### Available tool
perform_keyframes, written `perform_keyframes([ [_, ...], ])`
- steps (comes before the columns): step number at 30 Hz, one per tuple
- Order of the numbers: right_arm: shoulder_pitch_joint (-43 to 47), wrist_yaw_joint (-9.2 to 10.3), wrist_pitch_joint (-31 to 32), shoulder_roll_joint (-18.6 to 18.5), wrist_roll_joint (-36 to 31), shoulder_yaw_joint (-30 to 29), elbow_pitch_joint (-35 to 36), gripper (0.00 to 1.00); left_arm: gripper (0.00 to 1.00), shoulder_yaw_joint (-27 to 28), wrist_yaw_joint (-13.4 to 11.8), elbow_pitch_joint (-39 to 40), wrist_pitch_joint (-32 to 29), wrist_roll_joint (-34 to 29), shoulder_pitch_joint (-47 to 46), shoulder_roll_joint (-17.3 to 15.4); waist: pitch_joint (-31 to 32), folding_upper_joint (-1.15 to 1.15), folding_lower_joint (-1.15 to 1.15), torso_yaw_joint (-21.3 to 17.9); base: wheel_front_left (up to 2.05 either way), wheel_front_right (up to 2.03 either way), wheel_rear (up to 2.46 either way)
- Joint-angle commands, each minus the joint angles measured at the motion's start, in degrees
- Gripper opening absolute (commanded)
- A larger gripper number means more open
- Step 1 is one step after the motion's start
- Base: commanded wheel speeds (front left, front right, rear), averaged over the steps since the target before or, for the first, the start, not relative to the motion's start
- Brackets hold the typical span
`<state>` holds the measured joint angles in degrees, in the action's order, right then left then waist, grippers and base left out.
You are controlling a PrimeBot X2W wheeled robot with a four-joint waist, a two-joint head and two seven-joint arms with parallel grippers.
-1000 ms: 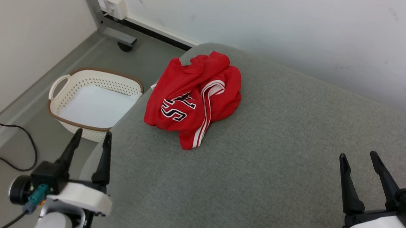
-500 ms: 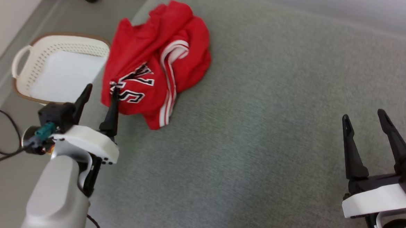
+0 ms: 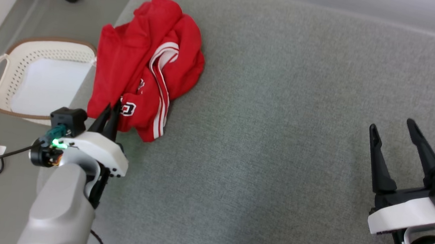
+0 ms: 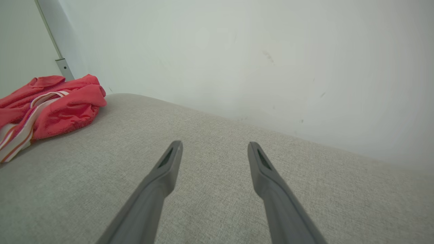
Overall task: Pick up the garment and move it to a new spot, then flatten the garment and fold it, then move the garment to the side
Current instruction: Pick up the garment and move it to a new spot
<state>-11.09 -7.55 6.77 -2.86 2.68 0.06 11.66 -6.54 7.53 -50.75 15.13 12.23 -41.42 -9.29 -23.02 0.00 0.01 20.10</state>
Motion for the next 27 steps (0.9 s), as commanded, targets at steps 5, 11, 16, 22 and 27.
perform_keyframes([
  [5,3.1,0.12,-2.0,-0.1,2.0,-0.4,-2.0,1.00,0.00,0.1,-0.1,3.2,0.0,-0.6,3.0,-3.1,6.5,0.00,-0.01,-0.2,0.00,0.00,0.00],
  [11,6.2,0.12,-3.9,-0.1,3.7,-1.2,-3.5,1.00,0.00,1.9,-1.5,12.4,0.0,-2.7,6.5,-4.9,11.9,0.00,-0.01,-1.2,0.00,0.00,0.00],
  [16,7.7,0.12,-5.3,-0.1,5.4,-1.1,-4.3,1.00,0.00,1.9,-1.6,20.5,0.0,-3.6,9.1,-5.1,14.9,0.00,-0.01,-3.6,0.00,0.00,0.00],
  [22,8.7,0.12,-6.7,-0.1,6.9,-0.6,-5.5,1.00,0.00,-1.2,-1.2,26.6,-0.3,-4.3,11.7,-3.1,17.6,0.00,-0.01,-9.1,0.00,0.00,0.00],
  [27,9.4,0.12,-7.3,0.0,8.0,-0.1,-6.0,1.00,0.00,-6.3,-0.6,29.5,-2.5,-4.0,12.4,-0.9,18.2,0.00,-0.01,-15.8,0.00,0.00,0.00],
])
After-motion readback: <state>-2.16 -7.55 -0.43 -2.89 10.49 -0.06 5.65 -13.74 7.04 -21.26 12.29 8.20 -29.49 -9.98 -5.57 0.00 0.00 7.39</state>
